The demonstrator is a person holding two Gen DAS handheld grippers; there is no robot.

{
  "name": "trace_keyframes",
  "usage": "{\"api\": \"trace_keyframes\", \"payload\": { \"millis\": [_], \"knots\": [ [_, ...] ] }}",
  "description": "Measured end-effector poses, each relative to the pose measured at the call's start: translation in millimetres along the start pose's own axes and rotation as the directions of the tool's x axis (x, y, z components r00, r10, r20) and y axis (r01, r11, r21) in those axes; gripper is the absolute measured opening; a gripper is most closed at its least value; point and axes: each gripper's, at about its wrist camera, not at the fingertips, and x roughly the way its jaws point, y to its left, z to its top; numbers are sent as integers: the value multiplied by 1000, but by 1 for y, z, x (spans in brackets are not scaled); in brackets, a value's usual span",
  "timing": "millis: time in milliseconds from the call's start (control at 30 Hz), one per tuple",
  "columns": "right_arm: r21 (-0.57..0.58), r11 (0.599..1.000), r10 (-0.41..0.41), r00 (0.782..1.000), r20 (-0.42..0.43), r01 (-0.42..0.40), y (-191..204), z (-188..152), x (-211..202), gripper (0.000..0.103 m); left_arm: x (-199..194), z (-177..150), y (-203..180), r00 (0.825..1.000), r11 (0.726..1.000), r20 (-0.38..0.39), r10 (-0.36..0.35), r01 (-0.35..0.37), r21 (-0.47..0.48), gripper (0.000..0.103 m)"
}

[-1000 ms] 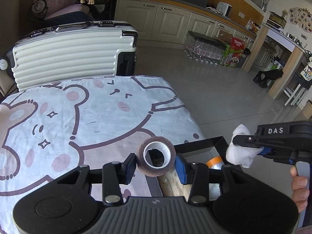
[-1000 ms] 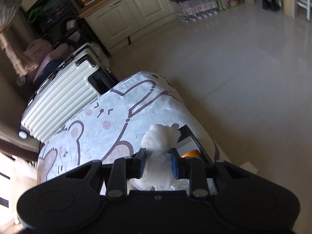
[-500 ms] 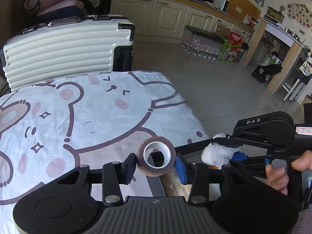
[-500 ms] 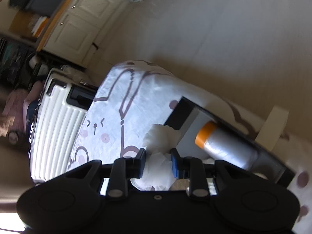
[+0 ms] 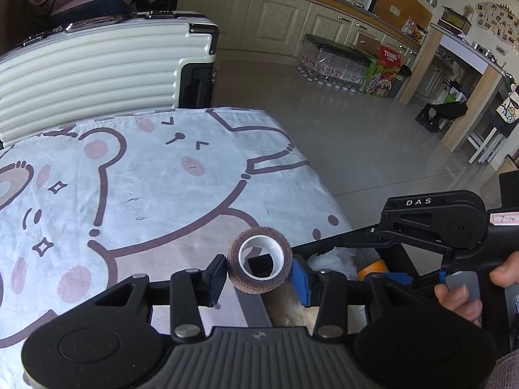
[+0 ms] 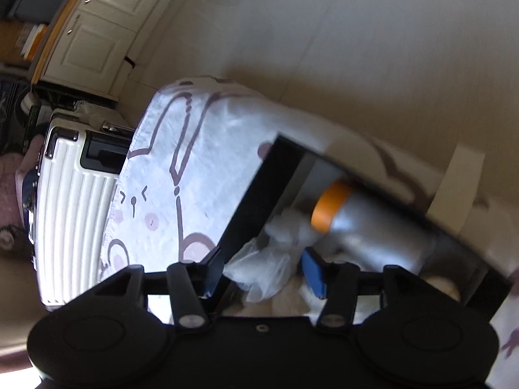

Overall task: Organize objects
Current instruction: 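Lower the cloth into the black box with right tool while left tool brings the tape roll over it, then lower the tape roll into the box and open left tool while right tool releases the cloth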

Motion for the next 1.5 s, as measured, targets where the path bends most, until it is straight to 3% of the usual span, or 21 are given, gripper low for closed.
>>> {"api": "trace_keyframes", "payload": {
  "millis": [333,600,667,767,900,1100,1333,1400,1433,1467,1500],
  "knots": [
    [-280,959,-19,998,53,33,15,8,-33,53,20,-1,-39,998,996,-13,-69,69,51,44],
    [-385,913,-117,990,73,137,5,14,-44,47,40,-3,-55,996,996,-32,-88,89,30,44],
    [-396,909,-114,991,68,132,0,16,-47,40,44,-2,-56,995,996,-35,-92,93,15,44],
    [-425,898,-97,993,61,113,-3,20,-52,40,51,-1,-62,993,994,-40,-110,110,4,44],
    [-522,843,-97,991,89,129,0,18,-62,40,62,0,-76,989,990,-45,-138,138,3,44],
    [-676,710,-139,980,143,199,7,7,-70,37,82,-2,-91,986,988,-72,-153,153,-1,44],
    [-664,719,-133,979,157,204,-2,17,-80,37,99,-5,-102,980,985,-98,-174,175,2,45],
    [-659,725,-128,979,159,202,-3,19,-81,37,103,-6,-104,979,984,-99,-179,181,5,49],
    [-656,728,-126,979,159,200,-4,20,-82,37,103,-7,-105,981,985,-95,-169,170,6,64],
    [-654,730,-125,979,161,200,-4,21,-82,37,101,-7,-105,984,987,-84,-159,160,10,72],
    [-652,731,-124,979,165,202,-4,21,-83,36,100,-6,-105,985,987,-75,-157,159,16,73]
  ]
}}
